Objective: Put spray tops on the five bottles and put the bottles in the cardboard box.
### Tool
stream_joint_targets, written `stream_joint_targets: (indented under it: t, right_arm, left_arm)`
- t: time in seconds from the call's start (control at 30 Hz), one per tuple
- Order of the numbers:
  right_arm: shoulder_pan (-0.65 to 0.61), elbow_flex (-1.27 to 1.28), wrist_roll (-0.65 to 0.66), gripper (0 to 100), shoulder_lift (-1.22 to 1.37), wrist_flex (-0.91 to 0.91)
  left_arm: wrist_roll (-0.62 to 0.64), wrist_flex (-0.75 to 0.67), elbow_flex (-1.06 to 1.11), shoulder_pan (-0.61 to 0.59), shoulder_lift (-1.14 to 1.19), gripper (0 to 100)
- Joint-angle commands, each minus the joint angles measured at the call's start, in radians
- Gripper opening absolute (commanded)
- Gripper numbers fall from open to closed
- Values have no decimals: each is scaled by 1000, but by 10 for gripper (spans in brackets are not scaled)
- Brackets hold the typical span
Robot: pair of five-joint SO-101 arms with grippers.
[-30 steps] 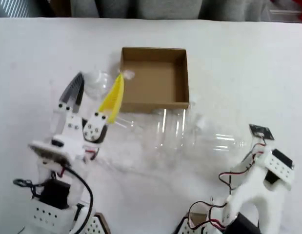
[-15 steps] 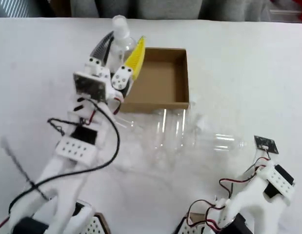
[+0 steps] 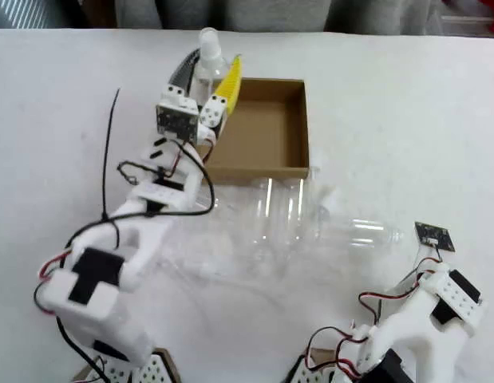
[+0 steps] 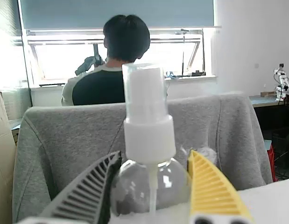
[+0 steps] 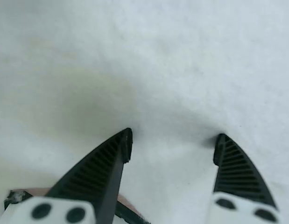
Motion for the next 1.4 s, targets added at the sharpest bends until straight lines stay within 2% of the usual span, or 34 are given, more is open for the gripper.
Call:
stream_joint_targets:
  t: [0.0,0.2,0.6,0.8,0.97,1.37]
  right_arm:
    - [12,3,31,262,-5,-28]
    - [10,14,37,262,-15,-30]
    - [10,15,37,262,-15,-30]
    - [10,15,38,262,-15,-31]
    - [10,17,64,262,-15,-31]
    - [12,25,78,262,-15,-31]
  left_arm:
    - [0,-52,-127,-13,101,80]
    - [0,-173,-224,-13,289,79]
    - [0,-169,-491,-35,545,79]
    - [0,-164,-571,-28,607,79]
    - [-3,-81,-589,-27,619,79]
    - [0,-75,-589,-33,622,79]
